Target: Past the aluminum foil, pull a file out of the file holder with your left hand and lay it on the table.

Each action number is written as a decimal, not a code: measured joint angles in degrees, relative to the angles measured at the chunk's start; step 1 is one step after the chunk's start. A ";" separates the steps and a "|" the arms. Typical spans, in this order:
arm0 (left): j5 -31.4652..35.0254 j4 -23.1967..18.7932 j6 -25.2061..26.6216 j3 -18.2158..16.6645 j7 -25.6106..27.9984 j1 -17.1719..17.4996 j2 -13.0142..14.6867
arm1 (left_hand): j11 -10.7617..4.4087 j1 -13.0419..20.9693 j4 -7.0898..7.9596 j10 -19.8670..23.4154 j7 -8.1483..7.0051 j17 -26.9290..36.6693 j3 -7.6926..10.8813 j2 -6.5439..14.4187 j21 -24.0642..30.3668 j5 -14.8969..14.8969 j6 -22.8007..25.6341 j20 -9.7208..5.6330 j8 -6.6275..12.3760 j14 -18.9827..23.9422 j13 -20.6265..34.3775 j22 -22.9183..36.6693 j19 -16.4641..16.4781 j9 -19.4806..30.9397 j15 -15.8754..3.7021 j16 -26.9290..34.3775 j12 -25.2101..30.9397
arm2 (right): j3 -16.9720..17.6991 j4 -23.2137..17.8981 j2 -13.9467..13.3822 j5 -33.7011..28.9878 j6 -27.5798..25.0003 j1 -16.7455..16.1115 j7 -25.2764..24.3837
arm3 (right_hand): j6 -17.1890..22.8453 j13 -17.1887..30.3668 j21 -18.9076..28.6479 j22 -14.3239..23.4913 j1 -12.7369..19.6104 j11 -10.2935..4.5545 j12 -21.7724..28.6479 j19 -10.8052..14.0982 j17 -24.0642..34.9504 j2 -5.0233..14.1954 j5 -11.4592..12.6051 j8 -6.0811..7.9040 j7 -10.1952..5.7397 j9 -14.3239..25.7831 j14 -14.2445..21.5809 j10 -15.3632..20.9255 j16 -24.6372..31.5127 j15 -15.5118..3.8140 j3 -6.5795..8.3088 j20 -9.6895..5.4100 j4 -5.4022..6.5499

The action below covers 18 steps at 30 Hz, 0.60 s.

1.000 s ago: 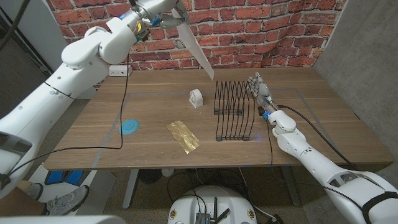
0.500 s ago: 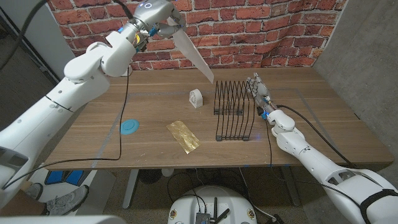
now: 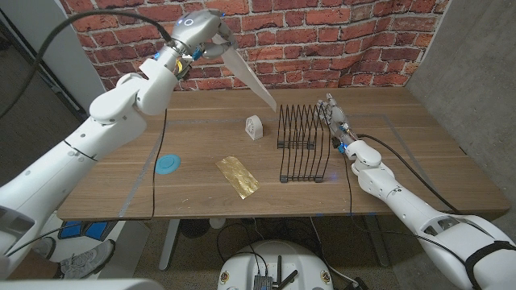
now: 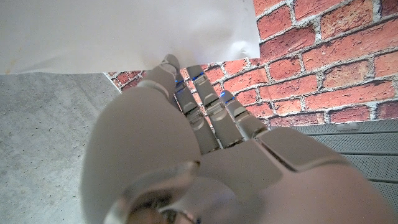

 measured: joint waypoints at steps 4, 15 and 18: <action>0.05 -0.02 0.82 0.18 0.85 0.92 -0.18 | 0.00 -0.10 0.13 0.00 0.00 0.00 -0.81 -0.33 0.74 -0.21 0.00 -0.07 0.00 0.14 0.19 0.00 3.85 0.06 -0.14 0.17 0.16 | -0.18 0.30 0.07 -0.02 -0.29 0.35 0.28 | 0.00 0.00 0.00 0.00 0.00 0.00 0.00 0.00 0.00 0.00 0.00 0.00 0.00 0.00 0.00 0.00 0.00 0.00 0.00 0.00 0.00; -0.99 0.00 2.72 0.95 1.73 2.73 -0.72 | -0.02 -0.40 0.08 0.02 0.00 0.28 -2.27 -0.63 2.91 -0.20 0.00 -0.73 0.00 1.24 0.20 -0.01 15.48 0.15 -0.62 0.43 0.16 | -0.57 1.40 0.42 -0.09 -0.69 1.31 1.13 | 0.00 0.00 0.00 0.00 -0.30 0.00 0.00 0.00 0.00 -0.31 0.00 0.00 0.00 0.00 0.00 0.00 0.00 0.00 0.23 0.00 0.23; -1.23 0.00 3.29 1.14 1.73 3.05 -0.74 | -0.23 -0.40 0.17 0.23 0.00 0.28 -2.67 -0.63 3.03 -0.20 0.00 -0.85 0.00 1.34 0.19 -0.01 16.62 0.14 -0.72 0.43 0.16 | -0.68 1.75 0.56 -0.12 -0.78 1.59 1.37 | 0.00 0.00 0.00 0.00 -0.30 0.00 0.00 0.00 0.00 -0.31 0.00 0.00 0.00 0.00 0.00 0.00 0.00 0.00 0.23 0.00 0.23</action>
